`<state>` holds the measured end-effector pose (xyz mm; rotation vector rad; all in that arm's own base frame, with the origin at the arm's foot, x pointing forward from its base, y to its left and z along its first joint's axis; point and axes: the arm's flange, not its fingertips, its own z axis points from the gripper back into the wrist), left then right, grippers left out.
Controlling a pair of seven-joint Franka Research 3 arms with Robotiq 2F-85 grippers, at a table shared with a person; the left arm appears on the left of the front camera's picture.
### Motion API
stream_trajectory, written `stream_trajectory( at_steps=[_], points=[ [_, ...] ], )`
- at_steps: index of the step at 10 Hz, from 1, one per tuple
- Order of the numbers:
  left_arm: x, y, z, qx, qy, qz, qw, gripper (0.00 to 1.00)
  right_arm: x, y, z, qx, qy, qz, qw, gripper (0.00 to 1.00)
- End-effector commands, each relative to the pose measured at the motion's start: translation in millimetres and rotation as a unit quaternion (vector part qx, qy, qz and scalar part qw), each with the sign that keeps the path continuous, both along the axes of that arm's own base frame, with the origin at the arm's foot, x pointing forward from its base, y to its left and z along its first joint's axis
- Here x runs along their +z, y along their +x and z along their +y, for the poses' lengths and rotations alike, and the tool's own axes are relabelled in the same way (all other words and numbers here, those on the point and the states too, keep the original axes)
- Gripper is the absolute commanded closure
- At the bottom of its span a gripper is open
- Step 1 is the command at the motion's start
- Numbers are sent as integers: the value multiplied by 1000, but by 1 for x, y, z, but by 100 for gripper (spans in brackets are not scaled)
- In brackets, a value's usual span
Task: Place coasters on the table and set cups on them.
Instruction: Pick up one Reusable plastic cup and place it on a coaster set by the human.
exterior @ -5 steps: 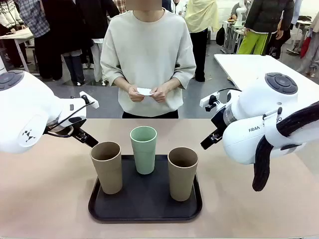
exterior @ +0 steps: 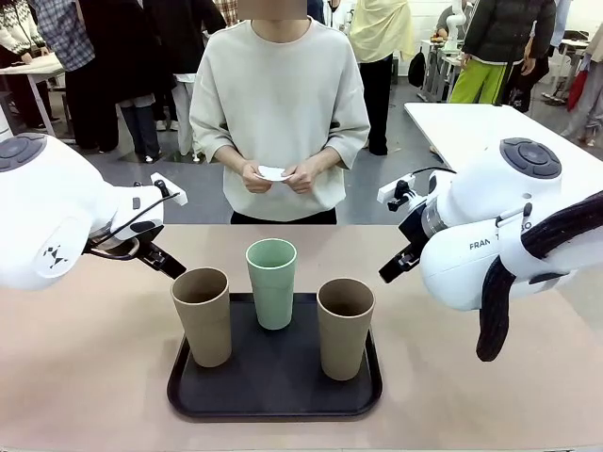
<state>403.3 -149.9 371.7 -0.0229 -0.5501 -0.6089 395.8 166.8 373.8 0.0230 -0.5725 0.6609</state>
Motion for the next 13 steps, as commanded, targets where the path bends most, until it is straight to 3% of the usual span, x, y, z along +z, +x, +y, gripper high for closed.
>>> stream_trajectory(
  at_steps=[1, 12, 13],
  points=[
    [0, 0, 0, 0, 0, 0, 1000, 0, 0, 0, 0, 0, 0, 0, 1000, 0],
    [0, 0, 0, 0, 0, 0, 1000, 0, 0, 0, 0, 0, 0, 0, 1000, 0],
    [26, -8, 9, 37, 24, -20, 999, 0, 17, -5, 3, -9, -41, -10, 999, 0]
  ],
)
